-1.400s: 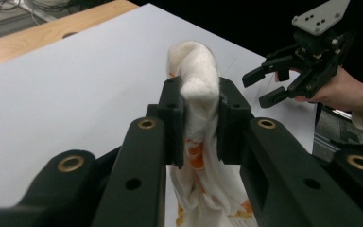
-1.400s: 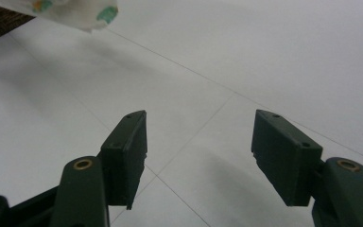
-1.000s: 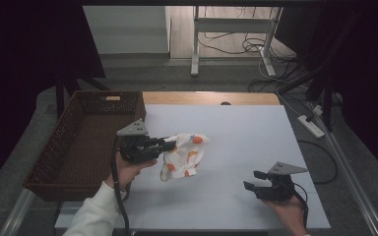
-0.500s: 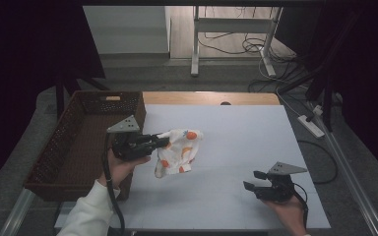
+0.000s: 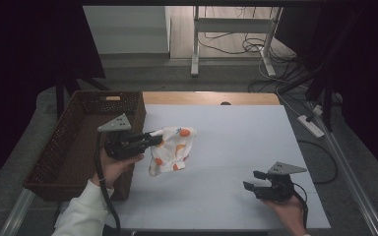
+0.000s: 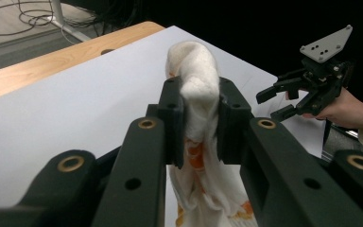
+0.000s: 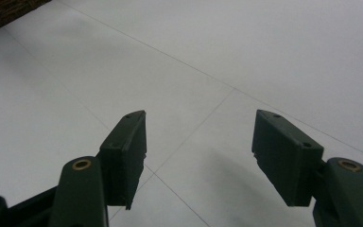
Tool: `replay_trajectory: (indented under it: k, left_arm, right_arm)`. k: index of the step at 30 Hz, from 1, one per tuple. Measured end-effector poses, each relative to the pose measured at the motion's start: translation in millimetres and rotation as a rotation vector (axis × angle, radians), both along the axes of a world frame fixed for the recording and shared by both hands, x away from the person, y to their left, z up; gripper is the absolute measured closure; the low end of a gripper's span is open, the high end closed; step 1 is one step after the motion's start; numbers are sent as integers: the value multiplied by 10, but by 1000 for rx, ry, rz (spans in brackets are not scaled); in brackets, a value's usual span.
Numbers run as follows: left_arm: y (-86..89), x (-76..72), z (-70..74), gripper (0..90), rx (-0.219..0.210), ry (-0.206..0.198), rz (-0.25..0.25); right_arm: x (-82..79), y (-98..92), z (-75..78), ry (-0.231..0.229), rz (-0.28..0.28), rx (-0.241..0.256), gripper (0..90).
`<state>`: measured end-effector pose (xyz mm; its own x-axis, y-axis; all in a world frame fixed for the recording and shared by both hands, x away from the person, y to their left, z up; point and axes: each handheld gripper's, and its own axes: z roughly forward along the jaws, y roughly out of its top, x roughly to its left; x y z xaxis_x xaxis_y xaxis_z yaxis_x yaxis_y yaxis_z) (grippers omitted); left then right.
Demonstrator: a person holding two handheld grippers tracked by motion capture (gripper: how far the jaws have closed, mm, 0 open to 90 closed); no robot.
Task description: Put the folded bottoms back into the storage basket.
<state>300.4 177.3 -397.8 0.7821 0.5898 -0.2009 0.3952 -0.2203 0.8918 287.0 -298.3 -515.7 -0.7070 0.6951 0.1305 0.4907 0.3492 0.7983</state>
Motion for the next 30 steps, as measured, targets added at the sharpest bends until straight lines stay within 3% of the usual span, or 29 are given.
replay_trajectory:
  k: [30]
  left_arm:
    - [371,-18,62,759,-24,-10,78]
  right_arm:
    - [5,4,-12,4,2,-4,360]
